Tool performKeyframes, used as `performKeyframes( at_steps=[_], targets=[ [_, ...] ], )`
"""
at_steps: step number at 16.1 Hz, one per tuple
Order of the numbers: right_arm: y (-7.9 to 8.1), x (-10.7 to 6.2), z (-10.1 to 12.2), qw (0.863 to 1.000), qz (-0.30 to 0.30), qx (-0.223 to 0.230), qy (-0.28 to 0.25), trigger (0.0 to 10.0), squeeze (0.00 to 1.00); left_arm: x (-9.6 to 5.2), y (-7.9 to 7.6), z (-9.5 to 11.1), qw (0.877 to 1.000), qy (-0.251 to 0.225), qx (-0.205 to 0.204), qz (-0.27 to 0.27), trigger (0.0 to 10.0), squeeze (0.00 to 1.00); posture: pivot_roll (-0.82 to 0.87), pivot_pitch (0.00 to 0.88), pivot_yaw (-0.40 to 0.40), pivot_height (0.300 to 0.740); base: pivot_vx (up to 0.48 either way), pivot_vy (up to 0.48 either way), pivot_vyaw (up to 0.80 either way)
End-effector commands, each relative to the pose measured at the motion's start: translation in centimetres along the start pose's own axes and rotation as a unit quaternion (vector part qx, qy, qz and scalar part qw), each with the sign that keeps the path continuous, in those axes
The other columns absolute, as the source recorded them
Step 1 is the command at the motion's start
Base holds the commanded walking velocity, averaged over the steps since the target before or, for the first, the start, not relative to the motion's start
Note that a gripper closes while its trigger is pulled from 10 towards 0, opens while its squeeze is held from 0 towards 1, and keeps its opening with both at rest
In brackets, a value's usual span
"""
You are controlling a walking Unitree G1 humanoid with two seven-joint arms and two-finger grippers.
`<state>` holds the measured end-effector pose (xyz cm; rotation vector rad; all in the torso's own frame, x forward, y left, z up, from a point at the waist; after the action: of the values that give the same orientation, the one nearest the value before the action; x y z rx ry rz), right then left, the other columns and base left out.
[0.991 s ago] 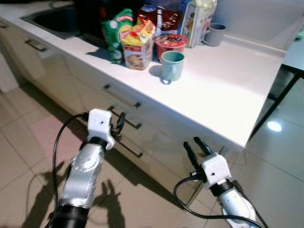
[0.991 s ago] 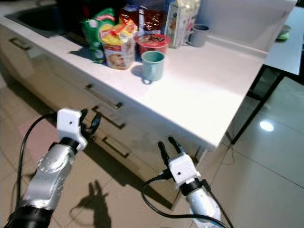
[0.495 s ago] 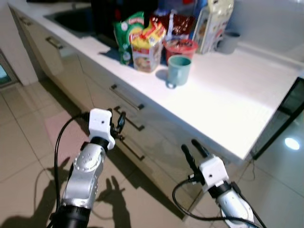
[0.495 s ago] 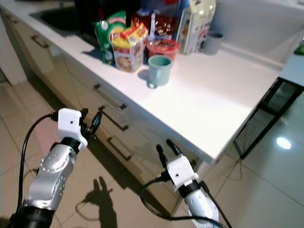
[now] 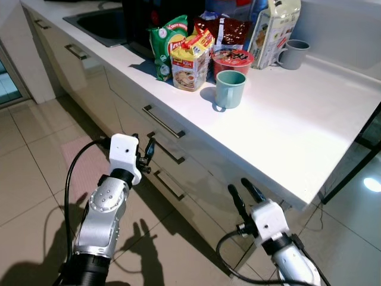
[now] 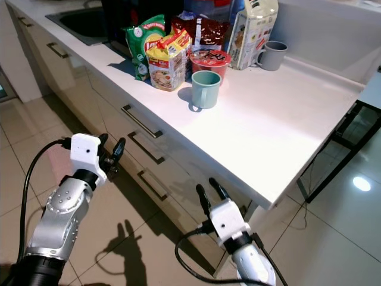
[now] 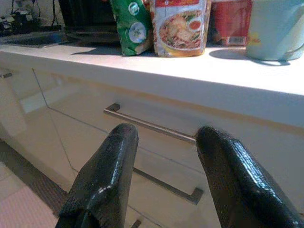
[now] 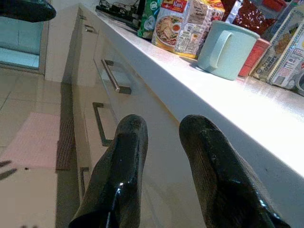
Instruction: Setting the table
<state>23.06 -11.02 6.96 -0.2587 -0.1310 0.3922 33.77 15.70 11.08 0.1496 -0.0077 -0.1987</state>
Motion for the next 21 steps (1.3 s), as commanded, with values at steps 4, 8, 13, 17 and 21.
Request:
performKeyframes(
  at_steps=[4, 8, 13, 17, 21],
  targets=[
    [0.1, -0.1, 0.3, 1.000, 0.005, -0.004, -0.004, 10.0, 0.00, 0.2, -0.1, 0.3, 1.000, -0.001, 0.008, -0.003, 10.0, 0.00, 0.02, 0.000, 0.007, 0.740, 0.000, 0.000, 0.00],
    [-0.1, 0.2, 0.2, 1.000, 0.006, -0.006, 0.000, 10.0, 0.00, 0.4, 0.0, 0.5, 1.000, -0.005, 0.006, -0.001, 10.0, 0.00, 0.03, 0.000, 0.002, 0.740, 0.000, 0.000, 0.00],
    [-0.3, 0.8, 0.1, 1.000, 0.005, -0.007, -0.002, 10.0, 0.00, 0.8, 0.2, 0.7, 1.000, -0.007, 0.000, 0.003, 10.0, 0.00, 0.03, 0.000, 0.005, 0.740, 0.000, 0.000, 0.00],
    [-0.2, 1.3, 0.0, 1.000, 0.005, -0.007, -0.002, 10.0, 0.00, 1.1, 0.4, 0.8, 1.000, -0.008, 0.005, 0.006, 10.0, 0.00, 0.03, 0.000, 0.009, 0.740, 0.000, 0.000, 0.00],
    [-0.2, 1.3, -0.3, 1.000, 0.007, -0.007, 0.002, 10.0, 0.00, 1.1, 0.1, 0.7, 1.000, -0.006, 0.007, 0.001, 10.0, 0.00, 0.02, 0.000, 0.007, 0.740, 0.209, 0.000, 0.00]
  ],
)
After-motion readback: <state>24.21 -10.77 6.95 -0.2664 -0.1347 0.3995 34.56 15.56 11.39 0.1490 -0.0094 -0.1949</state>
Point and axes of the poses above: a point about 5 cm out from each wrist's last joint towards the gripper, its own x axis pointing out of the wrist towards the gripper, its own z axis along the axis of the wrist's last joint, y = z × x, the point moved 4 cm from there along x, pointing out of the wrist towards the gripper, and after that the axes turned 1 degree about x, right-handed, at the moved point
